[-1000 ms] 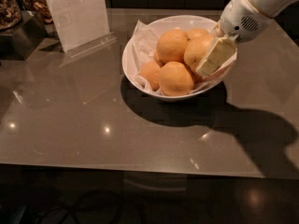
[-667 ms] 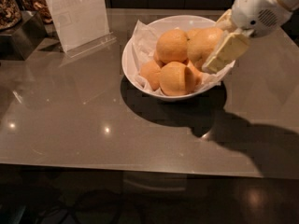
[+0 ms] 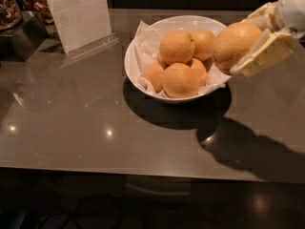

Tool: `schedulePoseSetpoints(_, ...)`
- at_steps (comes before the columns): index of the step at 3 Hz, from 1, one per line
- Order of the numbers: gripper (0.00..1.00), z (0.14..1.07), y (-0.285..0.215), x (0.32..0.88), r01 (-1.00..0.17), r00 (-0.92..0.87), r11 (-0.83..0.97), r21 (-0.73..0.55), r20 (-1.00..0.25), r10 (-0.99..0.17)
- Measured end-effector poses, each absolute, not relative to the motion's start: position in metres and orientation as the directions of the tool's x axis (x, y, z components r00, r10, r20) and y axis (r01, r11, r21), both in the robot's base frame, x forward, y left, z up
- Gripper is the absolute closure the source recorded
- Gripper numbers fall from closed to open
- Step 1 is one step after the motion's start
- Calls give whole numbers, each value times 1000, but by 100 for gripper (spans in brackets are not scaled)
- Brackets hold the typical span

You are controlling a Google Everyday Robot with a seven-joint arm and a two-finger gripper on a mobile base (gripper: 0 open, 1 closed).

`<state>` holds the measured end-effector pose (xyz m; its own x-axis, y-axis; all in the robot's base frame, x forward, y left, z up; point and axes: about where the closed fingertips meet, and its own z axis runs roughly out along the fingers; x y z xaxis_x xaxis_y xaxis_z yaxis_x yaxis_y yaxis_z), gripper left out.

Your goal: Pick orange from white bowl

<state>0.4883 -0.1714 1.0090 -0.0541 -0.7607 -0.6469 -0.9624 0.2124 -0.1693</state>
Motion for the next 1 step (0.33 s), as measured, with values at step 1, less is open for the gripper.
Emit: schedulePoseSetpoints(1, 100, 1013, -177, 475, -965, -21, 191, -180, -671, -741)
